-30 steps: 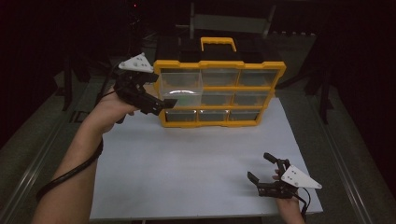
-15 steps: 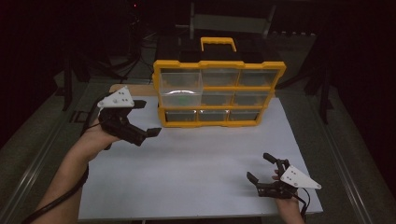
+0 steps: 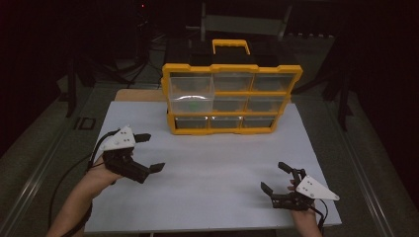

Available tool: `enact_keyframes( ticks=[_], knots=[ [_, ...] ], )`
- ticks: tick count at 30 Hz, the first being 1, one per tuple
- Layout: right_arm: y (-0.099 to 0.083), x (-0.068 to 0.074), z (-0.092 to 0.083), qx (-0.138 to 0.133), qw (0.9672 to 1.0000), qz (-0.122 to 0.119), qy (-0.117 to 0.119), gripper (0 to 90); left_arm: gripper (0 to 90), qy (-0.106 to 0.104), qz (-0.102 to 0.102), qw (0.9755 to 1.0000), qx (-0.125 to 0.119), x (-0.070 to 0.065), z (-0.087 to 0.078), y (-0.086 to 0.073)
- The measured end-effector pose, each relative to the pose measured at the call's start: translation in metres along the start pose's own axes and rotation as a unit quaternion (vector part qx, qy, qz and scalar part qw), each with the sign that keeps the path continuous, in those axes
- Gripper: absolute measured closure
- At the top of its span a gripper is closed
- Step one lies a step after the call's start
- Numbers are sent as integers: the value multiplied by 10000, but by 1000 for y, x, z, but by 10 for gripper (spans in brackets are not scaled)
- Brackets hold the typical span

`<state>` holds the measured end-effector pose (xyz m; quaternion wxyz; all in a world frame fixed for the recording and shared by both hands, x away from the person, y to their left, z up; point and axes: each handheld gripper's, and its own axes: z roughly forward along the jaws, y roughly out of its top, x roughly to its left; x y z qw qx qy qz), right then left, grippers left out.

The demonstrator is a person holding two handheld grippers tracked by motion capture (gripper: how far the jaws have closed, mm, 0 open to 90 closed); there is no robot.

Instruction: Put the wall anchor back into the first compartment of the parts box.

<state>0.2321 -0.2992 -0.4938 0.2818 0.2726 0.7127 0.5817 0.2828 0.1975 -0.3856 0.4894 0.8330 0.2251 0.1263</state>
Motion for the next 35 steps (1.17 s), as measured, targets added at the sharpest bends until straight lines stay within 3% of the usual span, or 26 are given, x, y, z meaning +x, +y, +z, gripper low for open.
enact_keyframes(
  ticks=[7,15,25,29,35],
  knots=[
    [-1,-1,0,37,10000,-32,5,89,0,-93,60,9999,-13,-11,3,-35],
    [-1,0,1,76,10000,-50,13,89,0,-253,-203,9993,-208,-22,9,-84],
    [-3,2,3,120,9999,-37,9,89,0,-51,-457,9975,-544,-33,1,-128],
    [-3,2,3,135,9999,-81,26,89,0,191,-519,9967,-597,-32,-4,-135],
    [-3,1,2,118,9999,-50,27,89,0,321,-640,9949,-704,-30,-9,-140]
  ],
)
